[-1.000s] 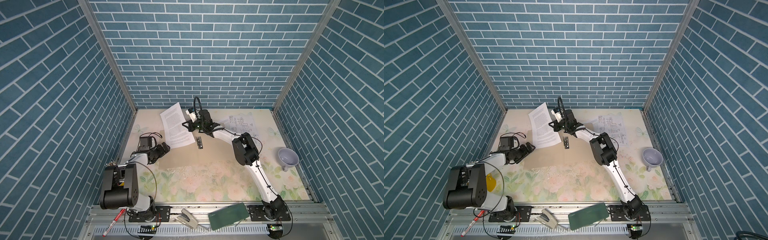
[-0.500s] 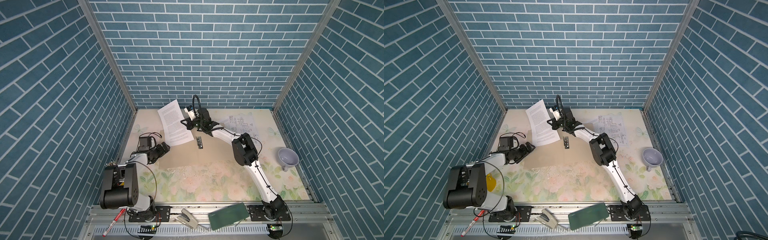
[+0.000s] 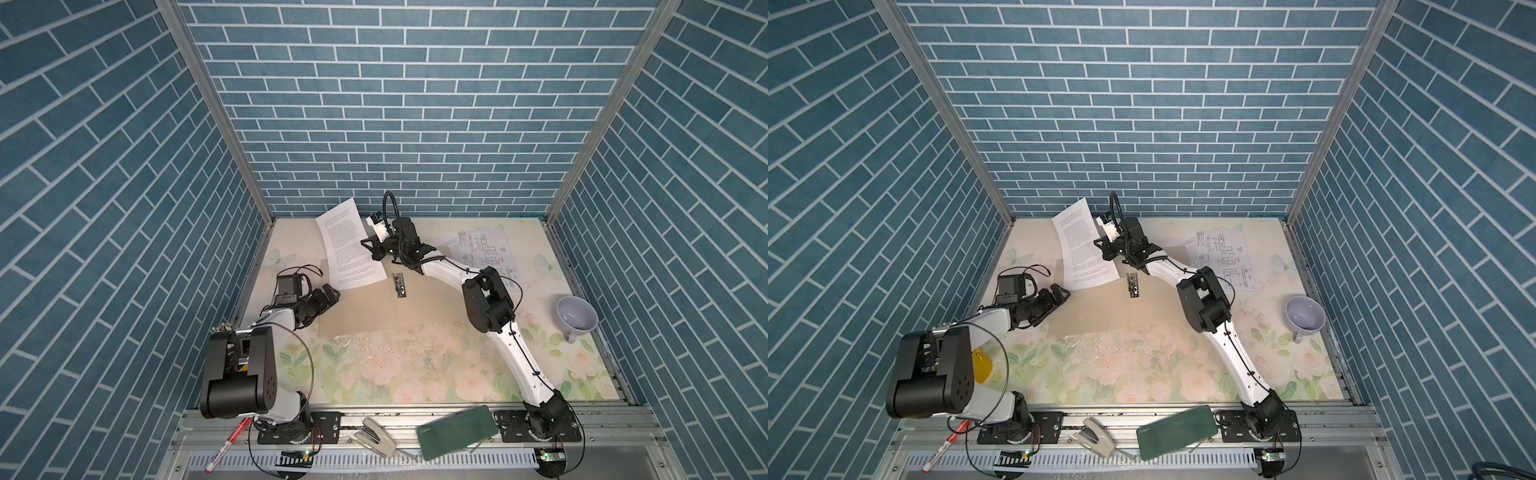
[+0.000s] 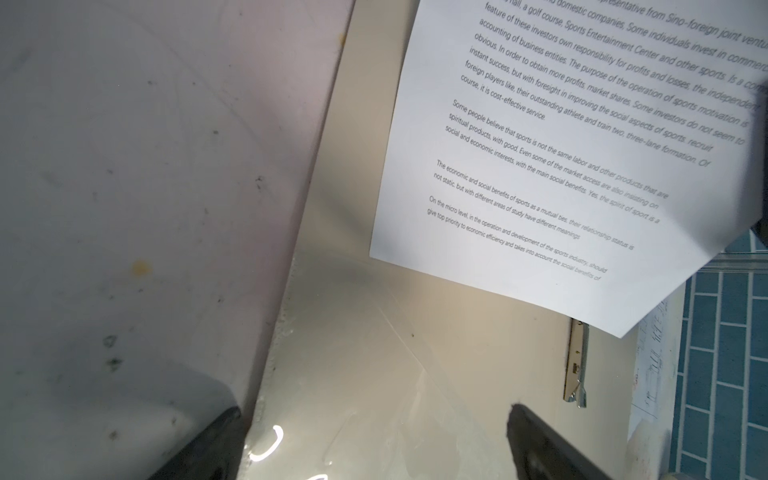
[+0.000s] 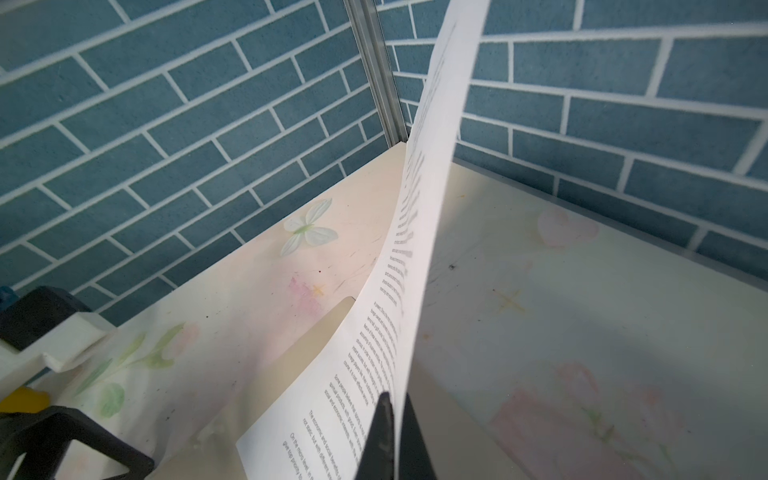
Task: Put the files into the folder
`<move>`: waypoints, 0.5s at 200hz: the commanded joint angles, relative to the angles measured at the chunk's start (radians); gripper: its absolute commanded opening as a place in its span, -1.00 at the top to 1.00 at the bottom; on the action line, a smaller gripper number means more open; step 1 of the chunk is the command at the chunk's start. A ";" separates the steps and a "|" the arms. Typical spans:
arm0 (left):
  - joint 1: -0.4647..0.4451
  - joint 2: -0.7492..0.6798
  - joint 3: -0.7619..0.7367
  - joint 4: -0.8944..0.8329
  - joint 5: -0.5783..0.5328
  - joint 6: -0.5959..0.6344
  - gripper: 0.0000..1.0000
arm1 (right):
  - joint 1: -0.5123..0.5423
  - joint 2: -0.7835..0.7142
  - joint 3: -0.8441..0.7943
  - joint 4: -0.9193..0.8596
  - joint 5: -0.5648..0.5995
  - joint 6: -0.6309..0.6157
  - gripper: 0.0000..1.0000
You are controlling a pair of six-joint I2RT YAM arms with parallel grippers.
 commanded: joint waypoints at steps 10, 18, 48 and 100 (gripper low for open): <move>0.006 0.025 -0.034 -0.019 0.011 -0.012 -0.99 | 0.022 -0.076 -0.070 0.076 0.032 -0.100 1.00; 0.006 0.026 -0.035 -0.015 0.013 -0.013 -0.99 | 0.023 -0.084 -0.079 0.082 0.033 -0.103 1.00; 0.006 0.029 -0.041 -0.003 0.022 -0.018 -0.99 | 0.033 -0.105 -0.101 0.106 0.036 -0.119 1.00; 0.006 0.033 -0.051 0.013 0.029 -0.022 -0.99 | 0.037 -0.103 -0.086 0.096 0.006 -0.124 1.00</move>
